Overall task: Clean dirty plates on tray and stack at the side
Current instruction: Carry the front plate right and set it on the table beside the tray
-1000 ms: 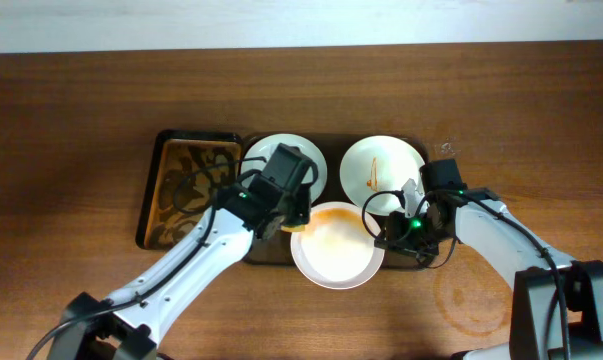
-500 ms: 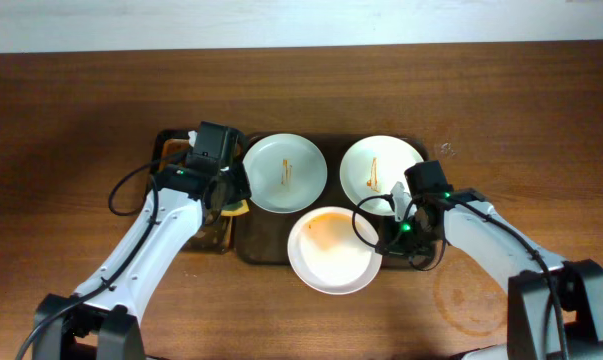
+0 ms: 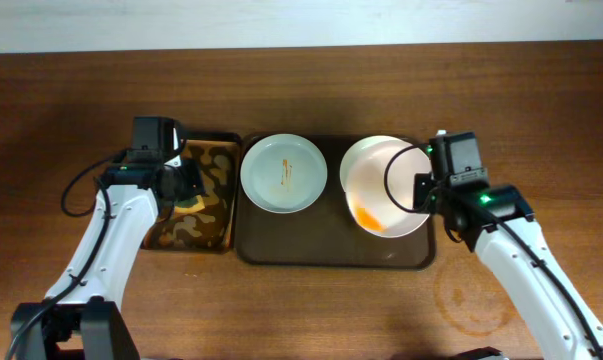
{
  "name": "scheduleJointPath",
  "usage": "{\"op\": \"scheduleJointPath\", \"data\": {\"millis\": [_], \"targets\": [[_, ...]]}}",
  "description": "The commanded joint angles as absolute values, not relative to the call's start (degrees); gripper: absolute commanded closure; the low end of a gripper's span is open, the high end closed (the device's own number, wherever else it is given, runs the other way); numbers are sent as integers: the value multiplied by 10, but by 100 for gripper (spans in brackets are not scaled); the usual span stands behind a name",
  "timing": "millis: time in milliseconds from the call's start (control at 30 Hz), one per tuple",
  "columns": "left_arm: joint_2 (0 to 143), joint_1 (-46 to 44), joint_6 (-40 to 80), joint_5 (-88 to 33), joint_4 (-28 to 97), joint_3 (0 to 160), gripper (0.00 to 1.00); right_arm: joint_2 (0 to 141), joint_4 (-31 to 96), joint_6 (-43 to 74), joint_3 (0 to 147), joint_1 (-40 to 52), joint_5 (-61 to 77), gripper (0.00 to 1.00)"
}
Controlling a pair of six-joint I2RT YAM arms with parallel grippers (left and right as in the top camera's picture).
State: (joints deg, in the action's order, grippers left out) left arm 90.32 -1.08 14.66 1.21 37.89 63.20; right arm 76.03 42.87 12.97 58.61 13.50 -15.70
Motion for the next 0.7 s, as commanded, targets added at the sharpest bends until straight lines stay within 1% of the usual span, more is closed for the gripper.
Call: {"op": "scheduleJointPath", "data": {"millis": [0,133,267,567,600,667], "targets": [[892,-10,131,-3,371,631,100,759,424,125,593,201,-310,96],[892,-10,131,-3,367,631,100,761,415,123,593,328,-436,96],[892,-10,131,-3,367,631,100,766,400,123,593,391,-541,96],[892,-10,132,-3,367,631,100,766,380,128,593,398,-543,96],[892,-10,132,-3,366,631,100,766,381,145,593,397,-531,96],[892,-10,132,-3,367,631,100,766,380,167,593,388,-459,96]]}}
